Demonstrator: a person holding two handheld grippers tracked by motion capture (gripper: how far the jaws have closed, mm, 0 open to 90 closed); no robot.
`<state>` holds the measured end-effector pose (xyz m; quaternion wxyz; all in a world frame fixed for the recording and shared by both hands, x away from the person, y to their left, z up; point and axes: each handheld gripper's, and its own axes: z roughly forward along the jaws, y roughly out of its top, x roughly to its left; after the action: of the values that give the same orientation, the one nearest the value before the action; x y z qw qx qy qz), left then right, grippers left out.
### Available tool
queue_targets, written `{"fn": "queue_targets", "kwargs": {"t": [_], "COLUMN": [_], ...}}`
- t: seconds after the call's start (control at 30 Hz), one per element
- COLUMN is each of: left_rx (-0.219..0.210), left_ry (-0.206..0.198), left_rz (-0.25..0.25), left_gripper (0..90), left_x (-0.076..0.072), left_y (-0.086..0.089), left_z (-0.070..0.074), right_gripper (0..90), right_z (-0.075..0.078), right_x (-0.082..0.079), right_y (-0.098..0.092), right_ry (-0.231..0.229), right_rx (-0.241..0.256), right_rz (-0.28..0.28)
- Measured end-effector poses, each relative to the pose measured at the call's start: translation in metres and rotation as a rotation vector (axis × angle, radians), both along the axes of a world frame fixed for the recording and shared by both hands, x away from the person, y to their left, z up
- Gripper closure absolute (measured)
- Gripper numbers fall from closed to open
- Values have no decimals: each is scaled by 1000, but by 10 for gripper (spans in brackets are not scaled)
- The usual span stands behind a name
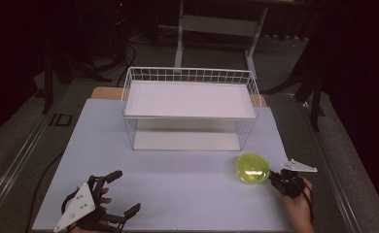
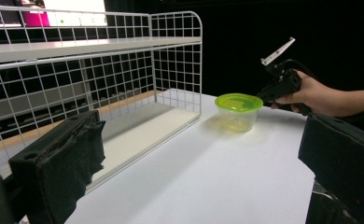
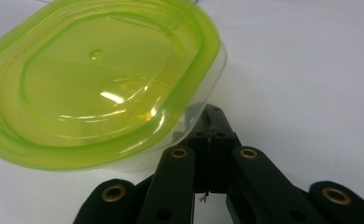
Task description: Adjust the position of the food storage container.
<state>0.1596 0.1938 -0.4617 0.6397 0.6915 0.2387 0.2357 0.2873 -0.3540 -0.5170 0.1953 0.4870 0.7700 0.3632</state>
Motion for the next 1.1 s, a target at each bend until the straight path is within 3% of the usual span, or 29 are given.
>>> {"fn": "queue_targets", "kwargs": {"t": [0.2, 0.27, 0.33, 0.7, 0.93, 1.1], "left_rx": [5, 2, 5, 5, 5, 4], "left_ry": [0, 1, 1, 5, 6, 10], "left_rz": [-2, -4, -1, -6, 1, 3], "left_gripper": [7, 7, 7, 7, 7, 7], "left_x": [0, 0, 0, 0, 1, 1], "left_y": [-1, -1, -1, -1, 1, 0], "left_z": [0, 0, 0, -1, -1, -1], "right_gripper": [900, 900, 900, 900, 900, 900], "right_z": [-2, -2, -2, -6, -7, -7], "right_x": [3, 3, 4, 2, 10, 14], "right_y": [8, 12, 15, 45, 40, 40], "right_ry": [12, 6, 13, 26, 26, 38], "right_rx": [45, 29, 68, 46, 12, 34], "right_rz": [5, 3, 16, 114, 94, 104]}}
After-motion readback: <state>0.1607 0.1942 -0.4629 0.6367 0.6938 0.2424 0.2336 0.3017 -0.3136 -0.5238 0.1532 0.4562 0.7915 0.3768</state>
